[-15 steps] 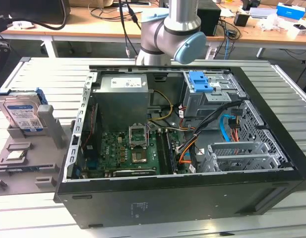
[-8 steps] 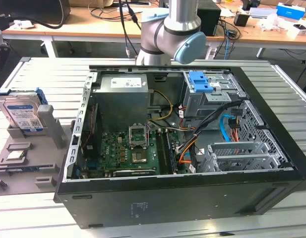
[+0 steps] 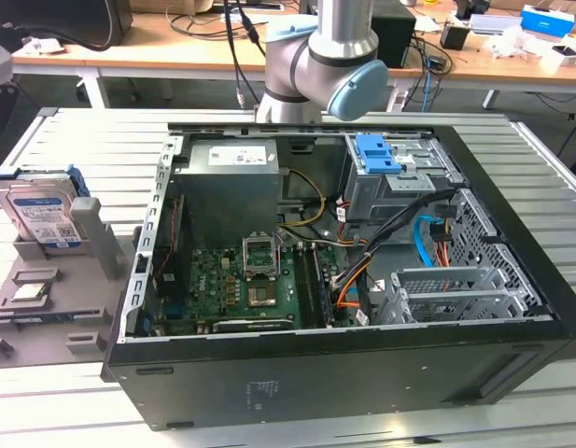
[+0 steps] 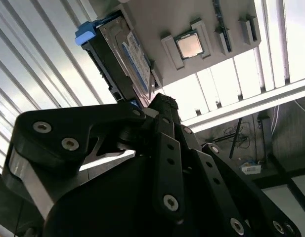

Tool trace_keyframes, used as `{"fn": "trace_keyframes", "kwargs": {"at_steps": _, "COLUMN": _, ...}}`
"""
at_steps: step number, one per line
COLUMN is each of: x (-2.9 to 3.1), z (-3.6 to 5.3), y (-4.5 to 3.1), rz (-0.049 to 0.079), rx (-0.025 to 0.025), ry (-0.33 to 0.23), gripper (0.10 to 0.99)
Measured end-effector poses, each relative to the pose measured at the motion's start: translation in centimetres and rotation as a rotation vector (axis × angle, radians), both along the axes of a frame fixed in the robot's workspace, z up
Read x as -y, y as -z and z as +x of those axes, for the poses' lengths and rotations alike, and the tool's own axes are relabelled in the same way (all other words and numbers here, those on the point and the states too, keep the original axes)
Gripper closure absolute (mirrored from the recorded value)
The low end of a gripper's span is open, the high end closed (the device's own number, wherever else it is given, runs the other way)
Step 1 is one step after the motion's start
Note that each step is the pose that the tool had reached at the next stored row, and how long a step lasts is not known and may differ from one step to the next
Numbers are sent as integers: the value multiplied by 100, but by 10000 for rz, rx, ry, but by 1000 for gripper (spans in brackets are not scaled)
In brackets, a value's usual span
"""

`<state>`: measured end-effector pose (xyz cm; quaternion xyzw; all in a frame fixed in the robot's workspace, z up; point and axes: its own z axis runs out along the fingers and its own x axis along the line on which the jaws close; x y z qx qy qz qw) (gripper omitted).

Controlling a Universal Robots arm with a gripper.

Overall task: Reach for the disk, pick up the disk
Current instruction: 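Pick up the disk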

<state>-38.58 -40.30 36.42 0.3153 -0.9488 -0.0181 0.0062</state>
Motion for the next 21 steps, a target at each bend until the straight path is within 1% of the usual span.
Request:
{"fn": "trace_keyframes", "kwargs": {"at_steps": 10, "x": 0, "z": 0, "y": 0, "rz": 0, "rx": -1, "ry": -1103, "gripper": 980}}
{"fn": "trace_keyframes", "kwargs": {"at_steps": 14, "x": 0, "z": 0, "y": 0, "rz": 0, "rx": 0, "ry": -1439, "gripper": 980}}
{"fn": "trace_keyframes", "kwargs": {"at_steps": 21, "x": 0, "z": 0, "y": 0, "rz": 0, "rx": 0, "ry": -2266, "gripper": 980}}
